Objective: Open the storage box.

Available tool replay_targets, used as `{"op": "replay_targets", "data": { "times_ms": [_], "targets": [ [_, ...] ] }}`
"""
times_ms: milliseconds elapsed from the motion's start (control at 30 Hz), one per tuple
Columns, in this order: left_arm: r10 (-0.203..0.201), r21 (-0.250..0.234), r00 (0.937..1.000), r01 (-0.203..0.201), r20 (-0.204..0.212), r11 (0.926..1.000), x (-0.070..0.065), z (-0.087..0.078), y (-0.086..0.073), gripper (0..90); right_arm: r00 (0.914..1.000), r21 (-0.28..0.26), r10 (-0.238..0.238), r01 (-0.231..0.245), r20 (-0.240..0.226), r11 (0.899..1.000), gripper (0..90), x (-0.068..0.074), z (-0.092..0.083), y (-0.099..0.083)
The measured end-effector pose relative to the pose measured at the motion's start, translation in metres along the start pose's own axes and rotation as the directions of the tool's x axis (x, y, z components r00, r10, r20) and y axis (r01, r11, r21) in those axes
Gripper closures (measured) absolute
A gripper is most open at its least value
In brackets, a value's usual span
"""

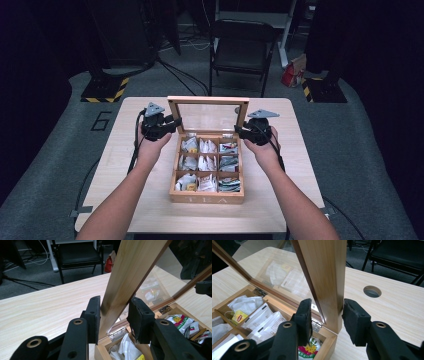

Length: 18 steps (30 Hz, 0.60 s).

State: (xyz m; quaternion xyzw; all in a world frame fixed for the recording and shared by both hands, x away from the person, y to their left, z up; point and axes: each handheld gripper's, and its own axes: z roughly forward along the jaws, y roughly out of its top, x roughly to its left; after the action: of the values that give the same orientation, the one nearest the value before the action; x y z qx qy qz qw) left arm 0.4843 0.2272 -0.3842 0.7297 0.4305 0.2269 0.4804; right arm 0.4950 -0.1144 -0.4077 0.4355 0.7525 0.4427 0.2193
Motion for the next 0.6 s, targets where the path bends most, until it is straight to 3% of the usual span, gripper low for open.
{"op": "replay_targets", "data": {
  "times_ms": [200,500,600],
  "targets": [
    [-0.004,-0.008,1.0000,0.004,-0.004,1.0000,0.0003,0.0012,0.0001,62.7,0.9997,0.009,0.017,-0.017,-0.014,1.000,60.5,-0.0039,0.0042,0.0006],
    [-0.008,0.006,0.9999,0.008,-0.006,1.0000,0.0002,0.0021,0.0027,62.8,0.9996,0.010,0.007,-0.007,-0.027,1.000,61.7,-0.0069,0.0053,0.0007],
    [-0.039,-0.008,0.9992,0.039,0.005,0.9992,0.0009,0.0017,0.0022,62.1,0.9988,0.014,0.019,-0.018,-0.045,1.000,61.3,-0.0103,0.0055,0.0006]
  ]
}}
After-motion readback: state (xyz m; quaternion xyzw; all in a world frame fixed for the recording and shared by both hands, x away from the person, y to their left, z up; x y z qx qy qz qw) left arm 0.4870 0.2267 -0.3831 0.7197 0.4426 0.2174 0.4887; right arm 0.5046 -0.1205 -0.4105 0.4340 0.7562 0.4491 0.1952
